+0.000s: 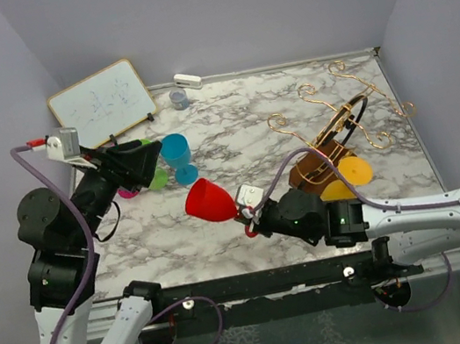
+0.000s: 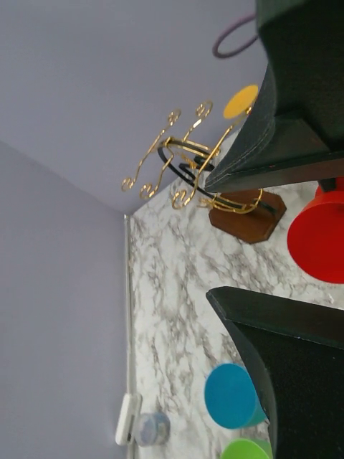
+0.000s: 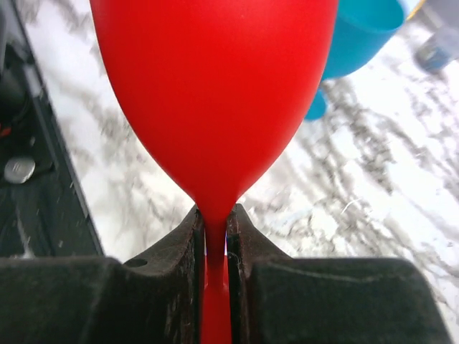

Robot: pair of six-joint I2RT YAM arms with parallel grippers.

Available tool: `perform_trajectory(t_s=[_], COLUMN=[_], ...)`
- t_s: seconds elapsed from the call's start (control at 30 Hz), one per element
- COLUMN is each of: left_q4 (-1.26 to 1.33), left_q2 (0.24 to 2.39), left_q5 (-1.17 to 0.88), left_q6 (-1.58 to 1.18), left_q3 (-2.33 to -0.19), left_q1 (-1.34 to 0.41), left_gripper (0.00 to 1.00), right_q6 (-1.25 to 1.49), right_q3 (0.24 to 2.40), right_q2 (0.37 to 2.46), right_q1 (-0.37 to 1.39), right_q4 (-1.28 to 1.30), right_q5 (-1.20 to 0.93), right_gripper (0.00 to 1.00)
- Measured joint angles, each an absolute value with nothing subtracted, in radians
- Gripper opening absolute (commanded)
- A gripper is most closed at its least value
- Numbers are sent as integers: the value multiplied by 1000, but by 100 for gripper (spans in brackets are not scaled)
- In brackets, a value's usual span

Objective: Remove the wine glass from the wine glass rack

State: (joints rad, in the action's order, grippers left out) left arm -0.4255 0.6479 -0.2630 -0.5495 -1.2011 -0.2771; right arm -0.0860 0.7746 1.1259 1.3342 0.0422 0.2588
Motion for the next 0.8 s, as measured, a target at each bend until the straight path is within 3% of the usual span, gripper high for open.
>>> perform_trajectory(t_s=[0.3, 0.8], left_q4=[-599, -796], left_q2=[835, 902], left_q5=[-553, -652], left_q6=[-575, -570], left_q3=[-1426, -1214], left_q1=[-277, -277], left_gripper=[55, 53], right_q6=[-201, -312], right_q3=[662, 501], right_q2=[1118, 1080], right_q1=[1334, 1334], right_q4=[-331, -570], right_q5=[465, 517], right_gripper=[1, 1])
